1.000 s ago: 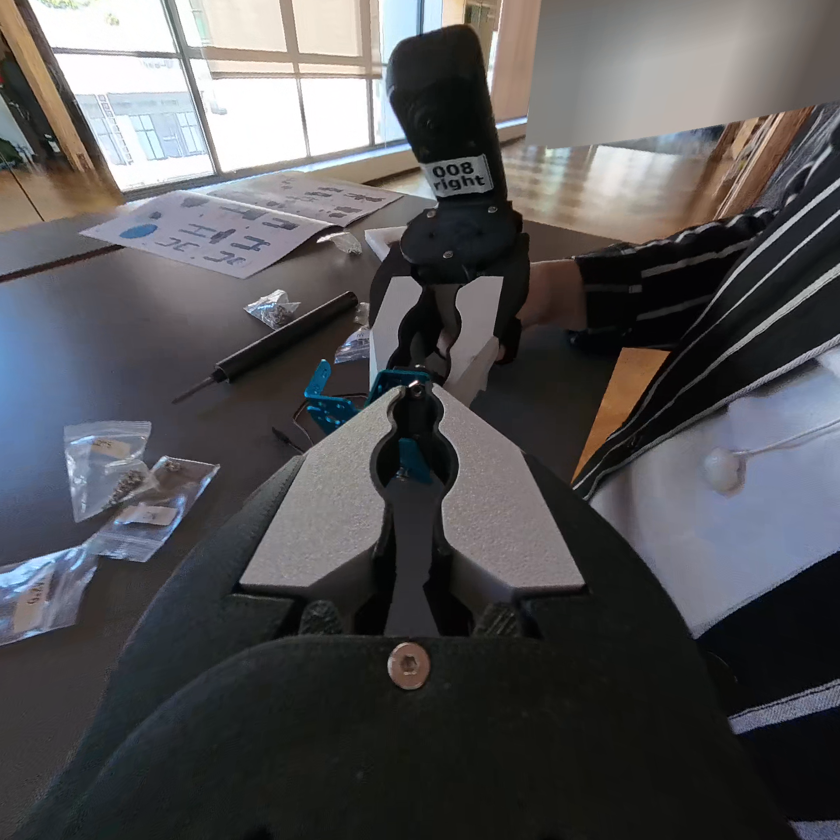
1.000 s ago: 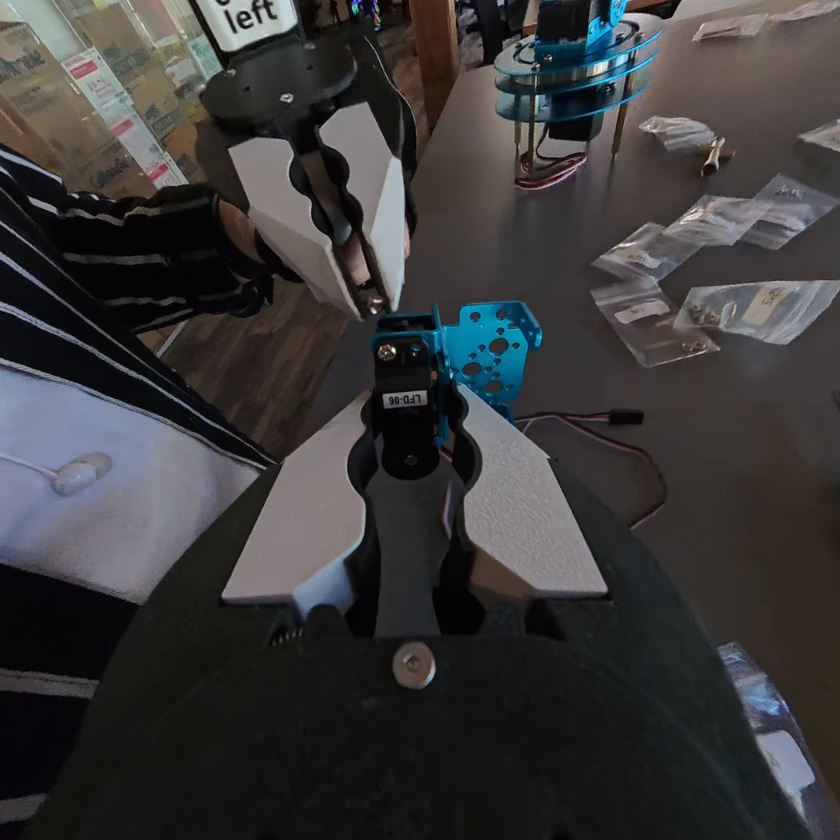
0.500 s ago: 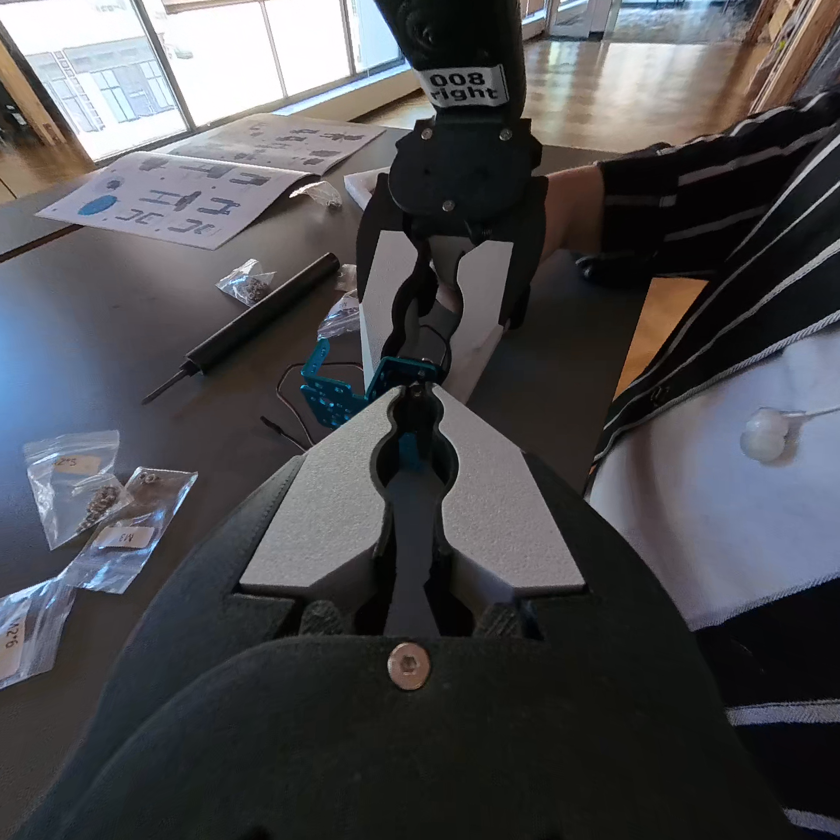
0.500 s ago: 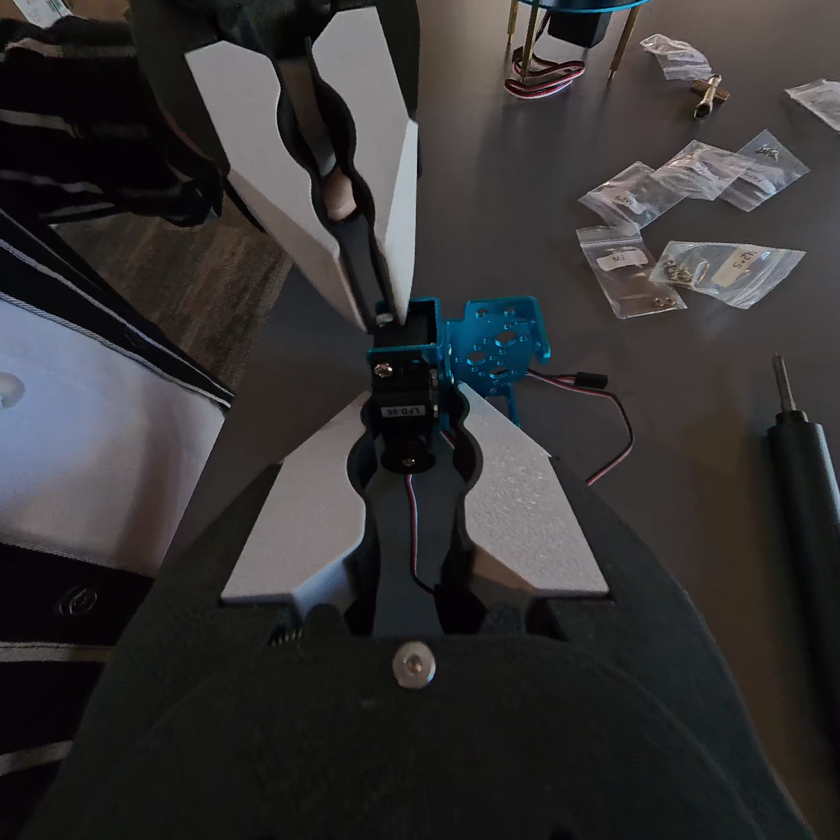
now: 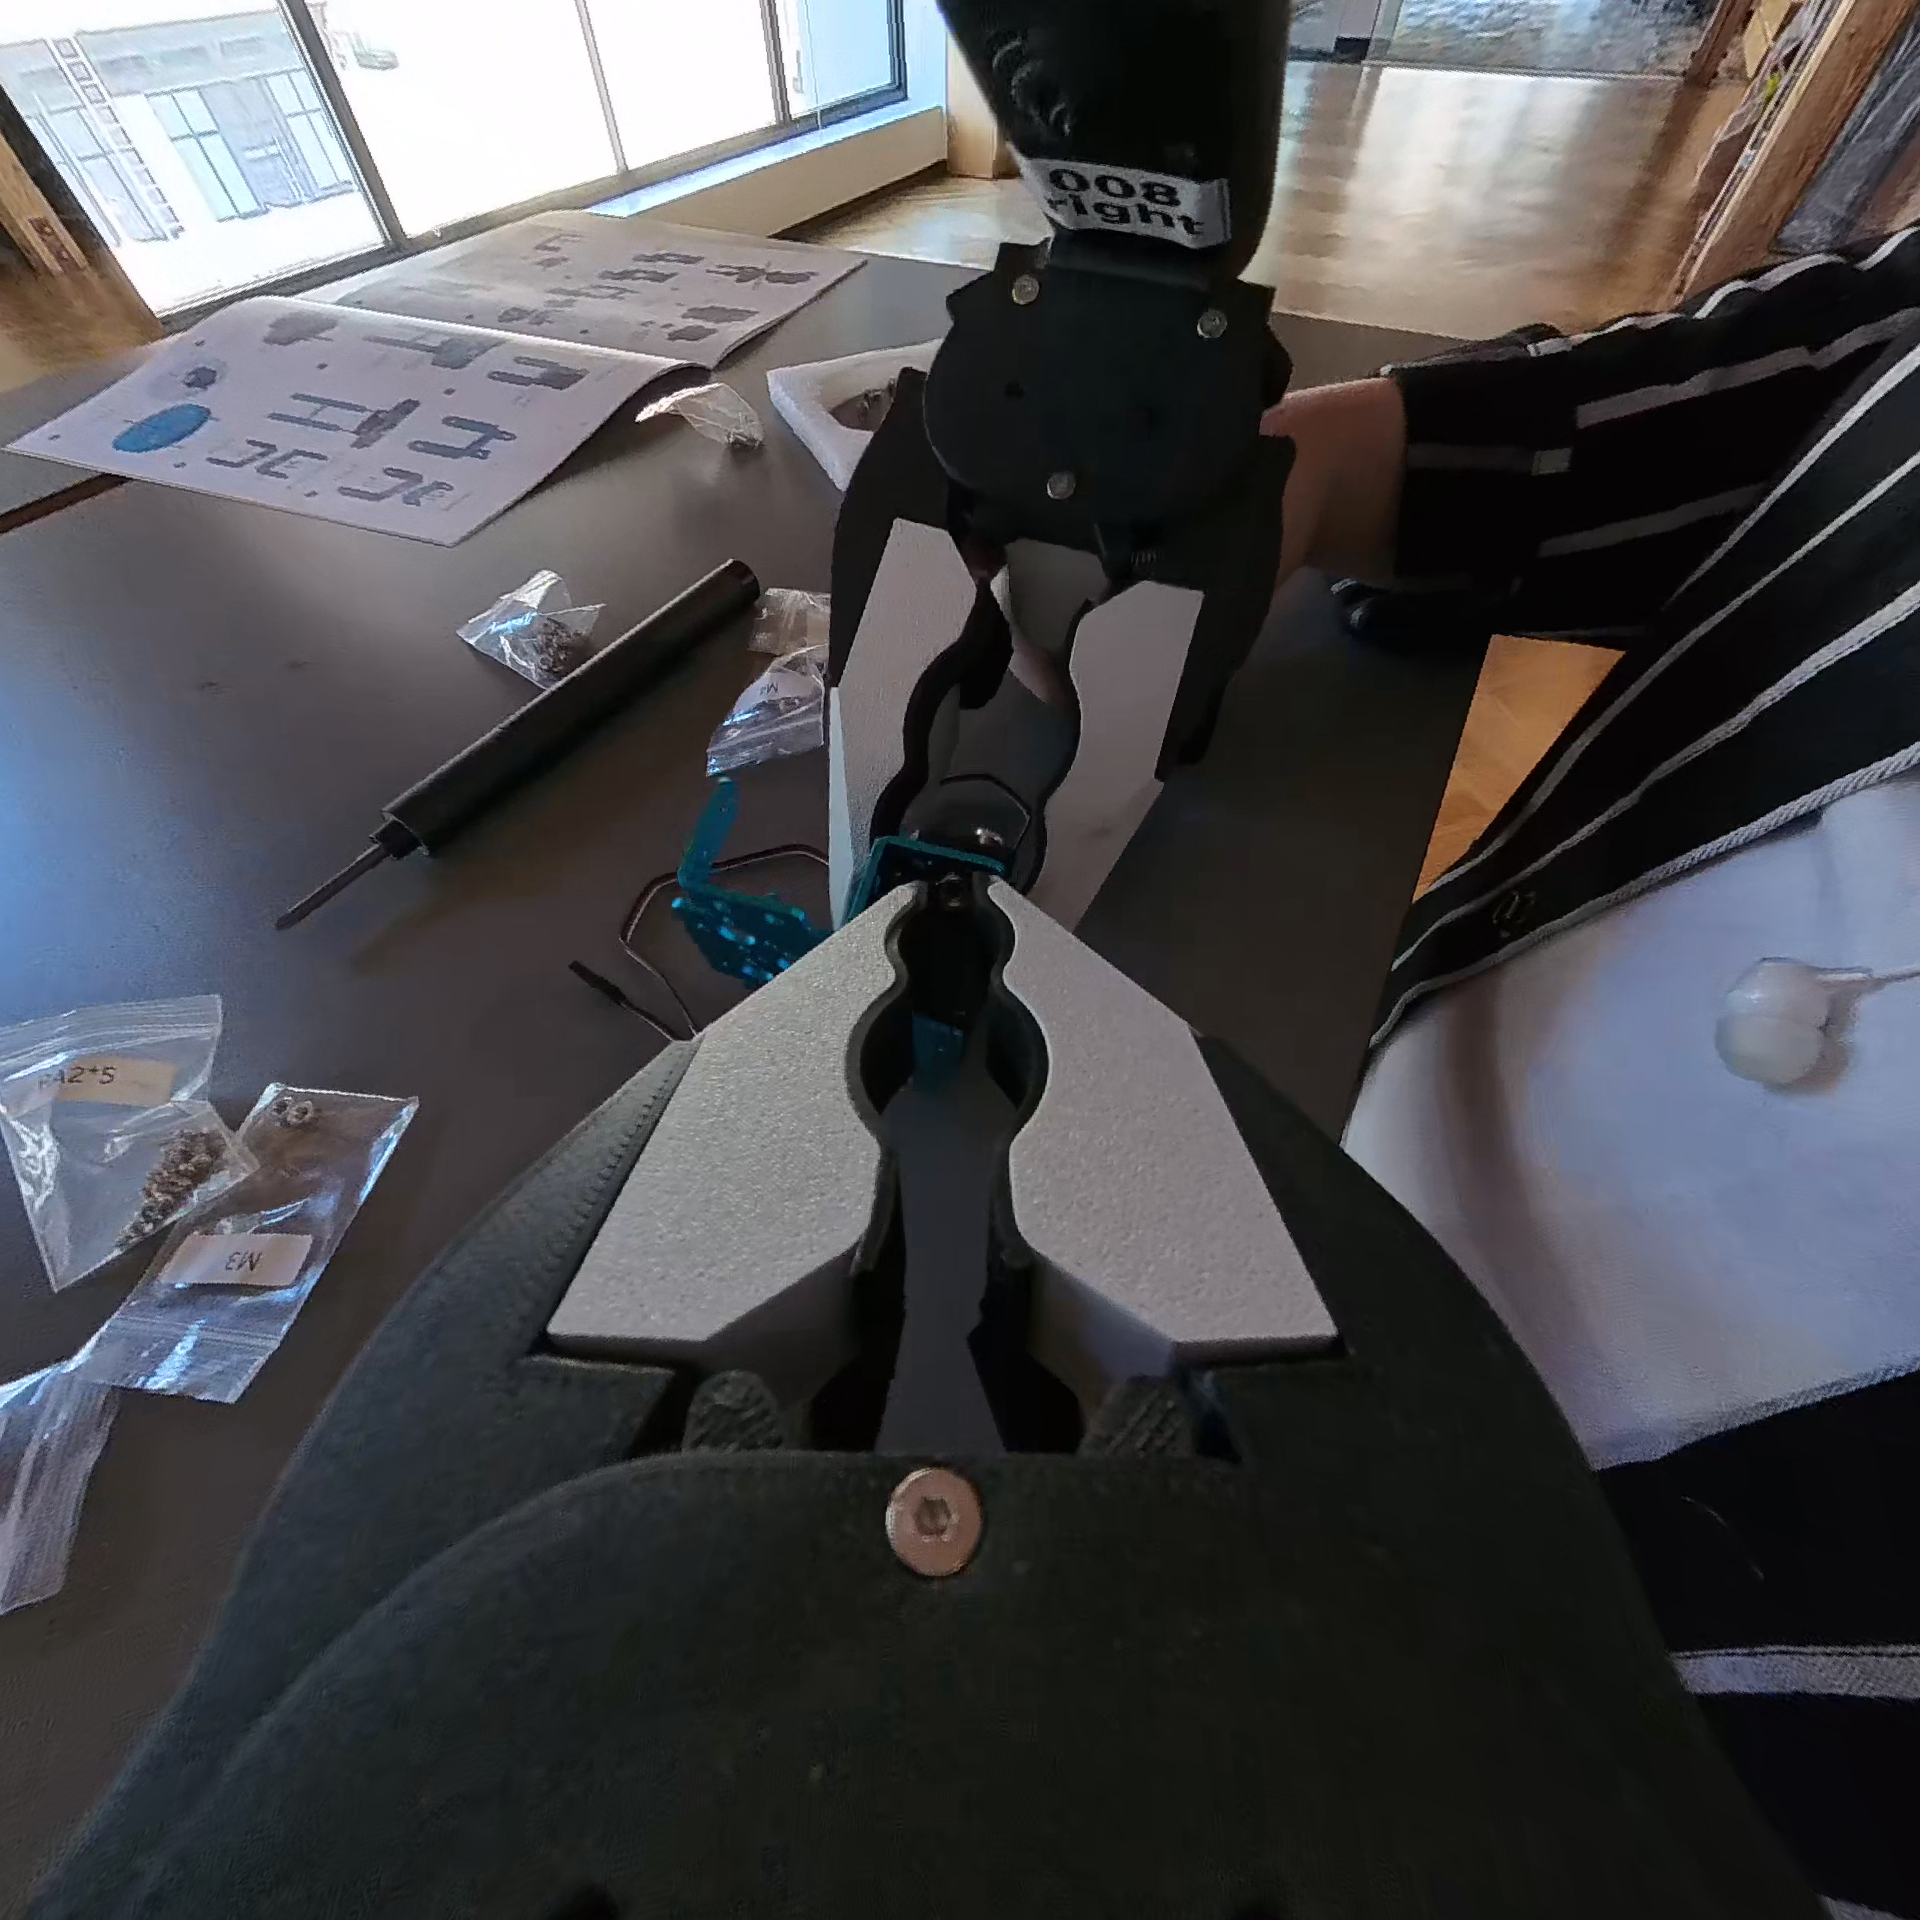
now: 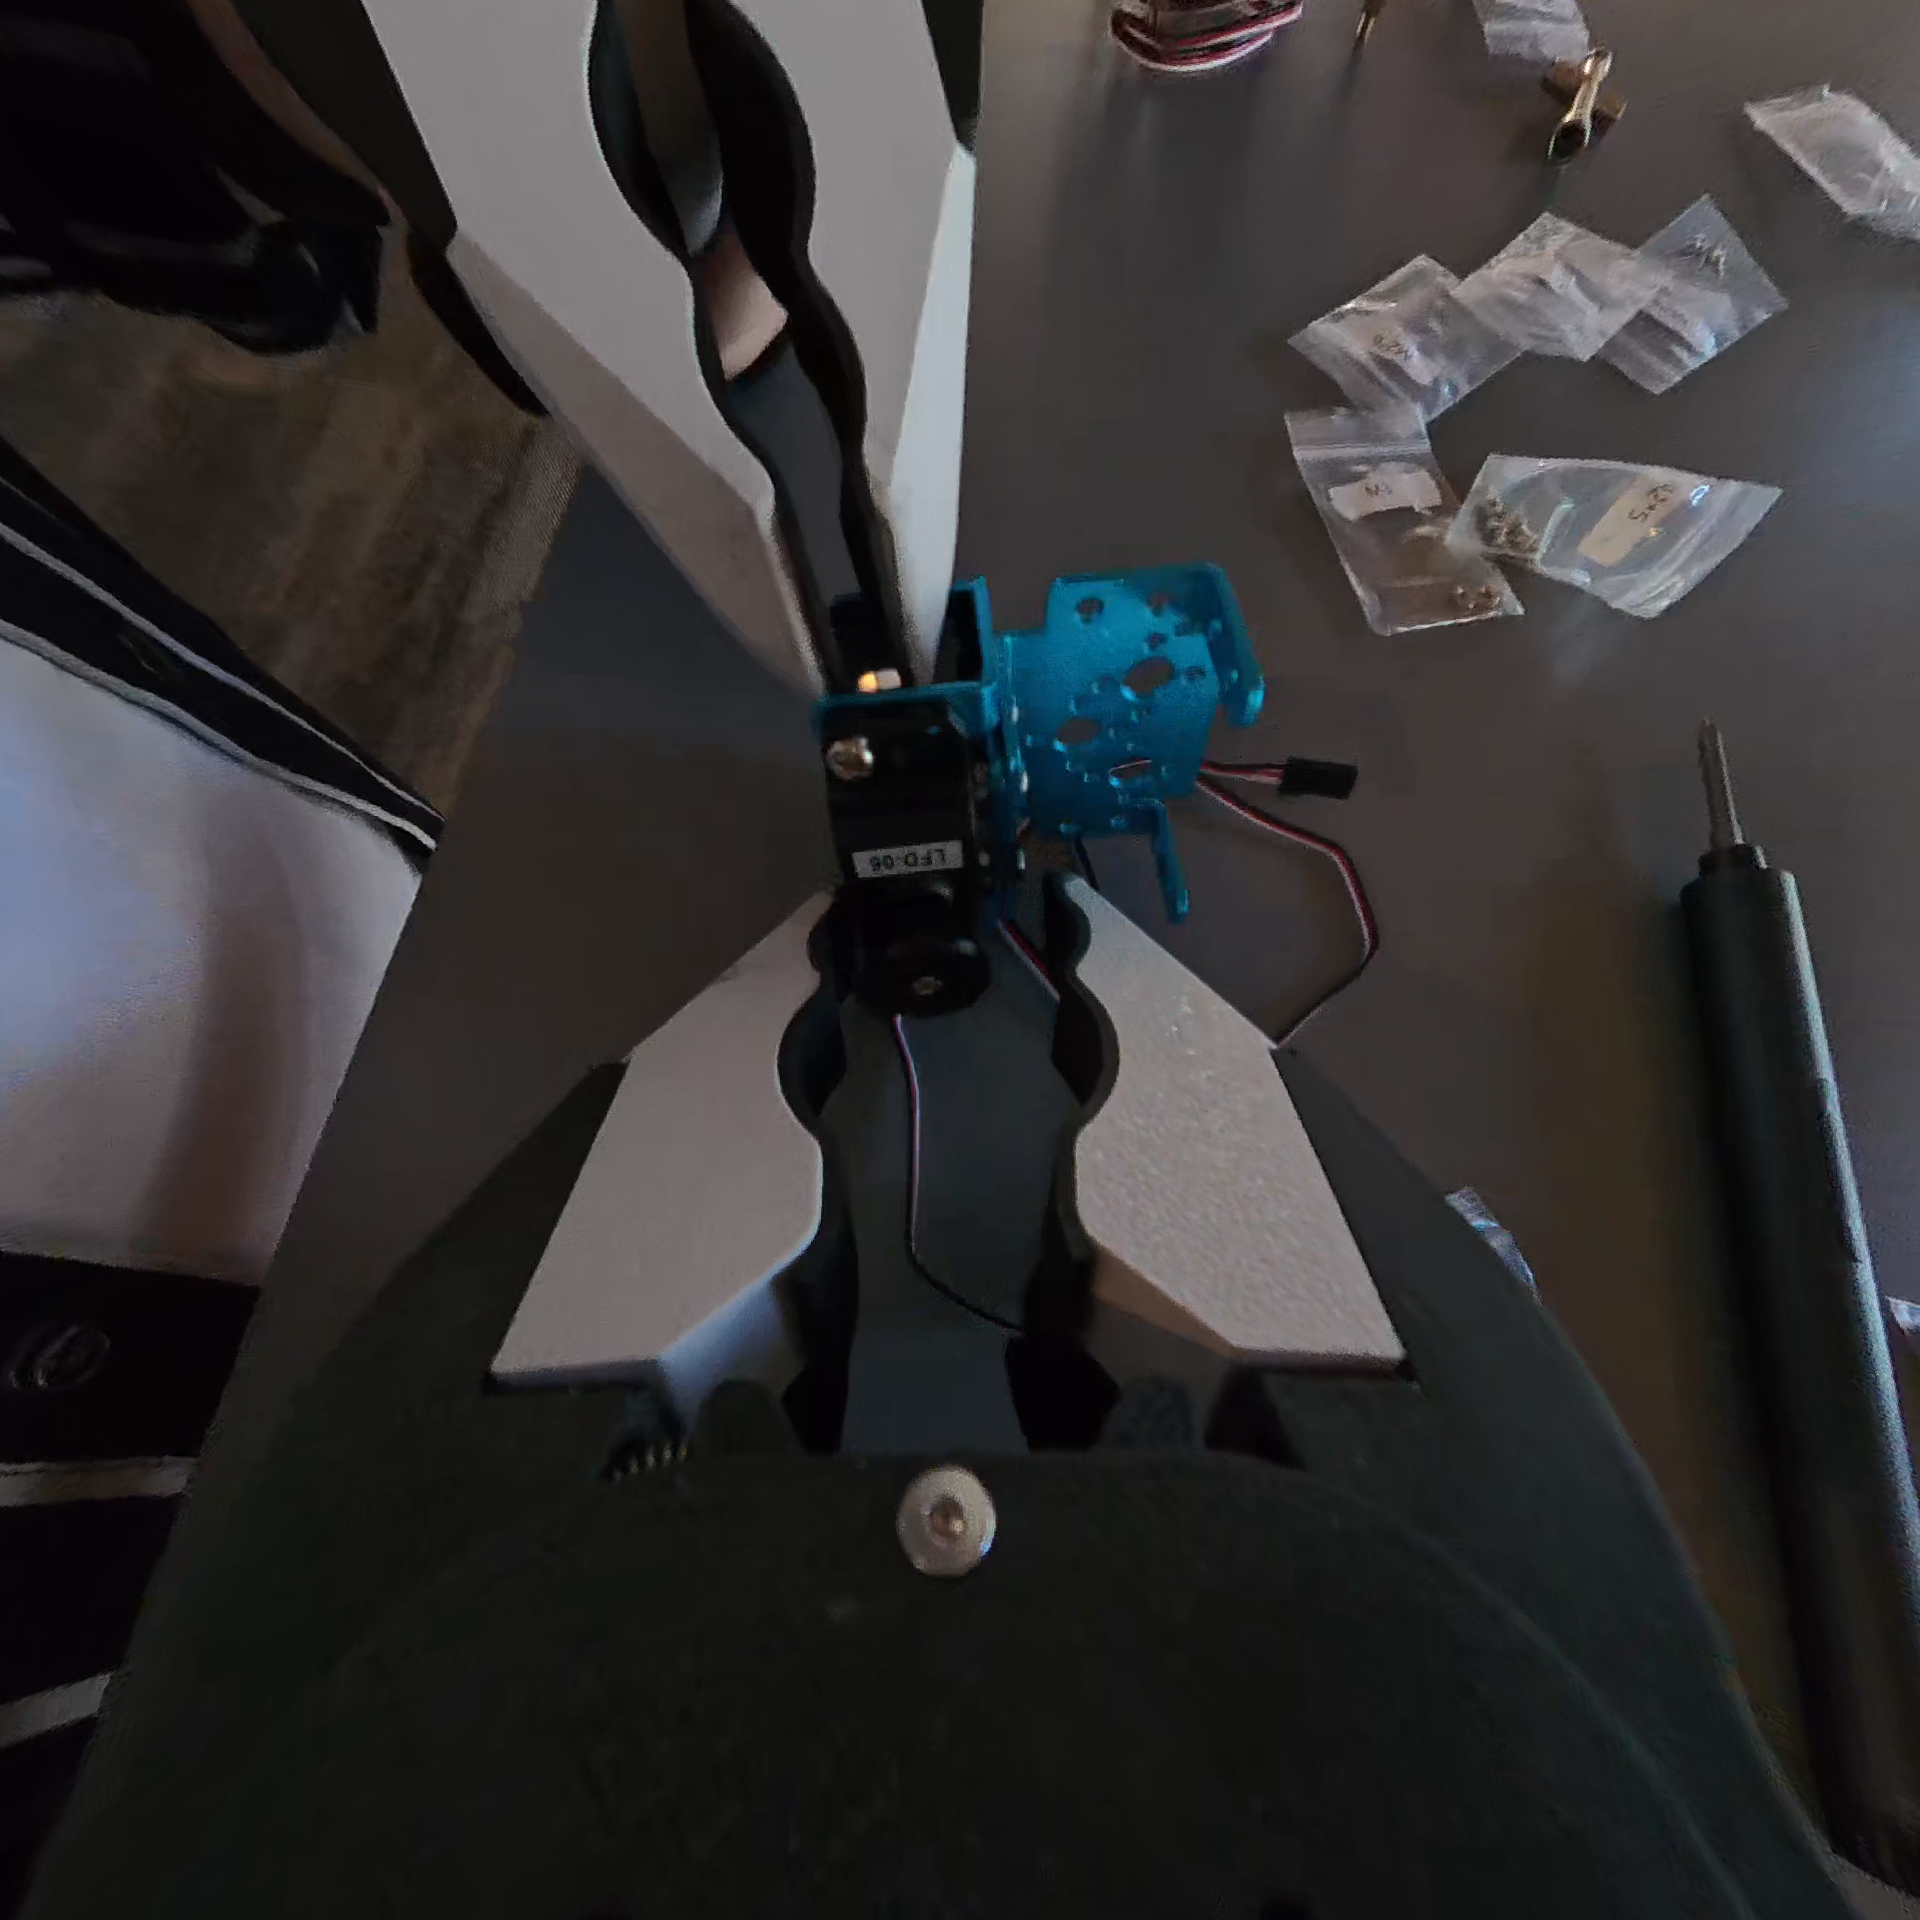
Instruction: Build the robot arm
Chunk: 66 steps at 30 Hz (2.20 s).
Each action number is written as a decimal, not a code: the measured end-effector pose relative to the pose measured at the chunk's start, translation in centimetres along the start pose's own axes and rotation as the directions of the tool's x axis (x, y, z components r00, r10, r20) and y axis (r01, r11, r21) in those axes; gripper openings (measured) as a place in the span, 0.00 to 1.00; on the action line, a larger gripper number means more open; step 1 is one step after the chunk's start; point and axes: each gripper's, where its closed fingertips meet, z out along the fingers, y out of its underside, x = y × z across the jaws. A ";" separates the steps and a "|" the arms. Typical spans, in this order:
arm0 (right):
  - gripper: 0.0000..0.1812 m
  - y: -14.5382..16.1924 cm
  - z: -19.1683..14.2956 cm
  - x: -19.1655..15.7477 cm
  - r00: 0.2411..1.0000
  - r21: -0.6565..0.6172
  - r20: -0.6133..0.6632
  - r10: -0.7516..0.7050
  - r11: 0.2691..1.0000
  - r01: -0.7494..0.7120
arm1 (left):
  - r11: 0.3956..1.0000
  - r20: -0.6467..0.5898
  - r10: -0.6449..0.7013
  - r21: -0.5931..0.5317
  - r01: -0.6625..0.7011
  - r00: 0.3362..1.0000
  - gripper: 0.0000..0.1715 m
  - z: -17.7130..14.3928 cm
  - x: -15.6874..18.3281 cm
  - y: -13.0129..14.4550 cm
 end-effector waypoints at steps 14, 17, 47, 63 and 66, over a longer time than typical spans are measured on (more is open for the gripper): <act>0.18 -1.2 -3.2 0.1 0.992 0.091 -0.117 -0.043 0.994 0.054 | 1.000 -0.018 -0.010 -0.001 0.010 1.000 0.03 0.2 0.0 -0.1; 0.06 -3.0 -4.7 -0.4 0.991 0.186 -0.128 -0.038 0.981 0.062 | 1.000 -0.022 -0.005 0.000 0.005 1.000 0.03 0.2 0.0 -0.1; 0.04 -4.0 -3.1 -0.5 0.999 0.168 -0.047 -0.009 0.986 0.017 | 1.000 -0.091 0.010 -0.015 -0.012 0.996 0.03 -0.6 0.6 0.5; 0.08 -4.5 -2.8 -0.2 0.998 0.181 -0.009 0.066 0.981 -0.063 | 0.998 -0.077 0.059 -0.006 -0.059 0.995 0.03 -0.8 0.4 0.5; 0.10 -4.4 -2.8 0.0 0.995 0.182 -0.003 0.095 0.979 -0.093 | 0.998 -0.074 0.060 -0.004 -0.060 0.995 0.03 -0.8 0.3 0.5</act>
